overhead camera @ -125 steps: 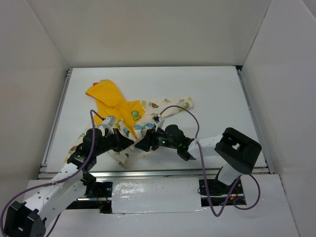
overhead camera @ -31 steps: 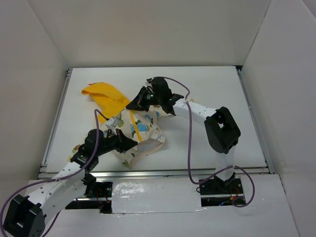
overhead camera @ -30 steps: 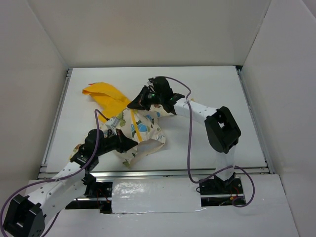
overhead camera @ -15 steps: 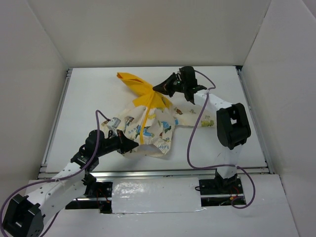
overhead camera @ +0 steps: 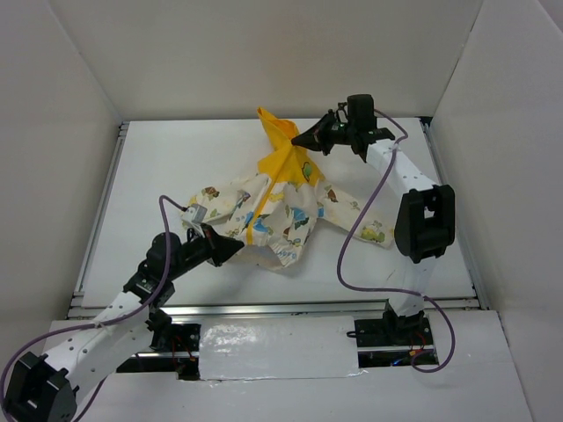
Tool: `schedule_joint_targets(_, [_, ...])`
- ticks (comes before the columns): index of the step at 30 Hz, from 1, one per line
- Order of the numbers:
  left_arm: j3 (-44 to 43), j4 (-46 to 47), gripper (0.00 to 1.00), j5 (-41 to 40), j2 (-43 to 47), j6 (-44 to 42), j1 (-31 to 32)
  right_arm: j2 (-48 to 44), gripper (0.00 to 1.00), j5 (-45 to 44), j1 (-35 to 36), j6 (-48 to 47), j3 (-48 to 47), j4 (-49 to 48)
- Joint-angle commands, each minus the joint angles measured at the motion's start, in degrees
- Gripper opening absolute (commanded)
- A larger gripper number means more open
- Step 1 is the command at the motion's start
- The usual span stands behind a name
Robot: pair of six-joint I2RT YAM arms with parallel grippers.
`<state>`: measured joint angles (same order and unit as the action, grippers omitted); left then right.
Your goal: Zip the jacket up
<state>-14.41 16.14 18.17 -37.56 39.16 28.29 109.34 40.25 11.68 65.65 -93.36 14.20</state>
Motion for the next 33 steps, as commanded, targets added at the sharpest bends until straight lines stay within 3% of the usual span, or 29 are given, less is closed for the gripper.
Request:
schedule_joint_targets(1, [2.02, -8.67, 0.0, 6.0, -1.02, -0.31, 1.24, -1.14, 0.0, -14.76, -7.99, -3.42, -6.49, -10.76])
schedule_joint_targets(7, [-0.87, -10.42, 0.0, 0.12, -3.13, 2.59, 1.33, -1.94, 0.0, -11.6, -7.73, -6.05, -3.31, -14.02])
schedule_joint_targets(8, [-1.75, -11.82, 0.06, -1.11, -3.39, 2.85, 1.33, -1.24, 0.12, -11.42, -7.73, -6.67, -4.1, -13.93])
schedule_joint_targets(9, [-3.93, -13.57, 0.32, -4.34, -3.4, 3.12, 1.33, -0.89, 0.21, -11.51, -7.73, -7.37, -4.98, -12.54])
schedule_joint_targets(10, [-5.17, -17.33, 0.51, -6.12, -3.4, 3.55, 1.33, -0.45, 0.45, -11.68, -7.64, -8.68, -7.25, -11.66])
schedule_joint_targets(11, [-7.62, -19.55, 0.71, -7.79, -3.13, 3.82, 1.33, -0.44, 0.55, -11.86, -7.73, -9.22, -8.66, -10.6])
schedule_joint_targets(12, [-8.86, -21.22, 0.99, -10.59, -2.87, 4.0, 1.33, -0.36, 0.77, -12.12, -7.73, -9.74, -9.98, -8.59])
schedule_joint_targets(14, [-12.28, -24.47, 0.99, -12.37, -1.65, 4.08, 1.33, -0.97, 0.82, -12.39, -7.73, -11.5, -14.38, -6.47])
schedule_joint_targets(18, [-19.06, -31.85, 0.99, -18.25, -0.85, 7.32, 1.33, -4.91, 0.82, -13.53, -7.55, -14.23, -17.12, -1.98])
schedule_joint_targets(22, [-28.19, -42.66, 1.0, -32.72, -3.83, 9.18, 1.06, -16.39, 0.83, -16.95, -6.5, -20.11, -10.19, 2.14])
schedule_joint_targets(23, [-32.39, -44.86, 0.99, -34.85, -5.92, 9.36, 0.97, -19.31, 0.87, -20.61, -5.89, -21.43, -8.17, 3.2])
schedule_joint_targets(24, [-34.52, -49.06, 0.99, -36.87, -6.9, 9.88, 0.71, -22.21, 0.99, -22.56, -5.36, -22.83, -5.89, 4.16])
schedule_joint_targets(26, [-41.0, -53.12, 0.99, -41.96, -9.97, 10.24, -1.21, -32.14, 1.0, -27.13, -2.81, -26.7, 2.37, 4.7])
schedule_joint_targets(30, [-49.38, -58.15, 0.99, -41.21, -12.27, 8.05, -10.43, -50.4, 1.0, -28.05, 0.18, -30.92, 16.85, 6.01])
schedule_joint_targets(33, [-52.99, -58.15, 0.99, -36.82, -12.27, 4.54, -20.62, -58.76, 1.0, -26.63, 0.62, -32.85, 21.01, 11.28])
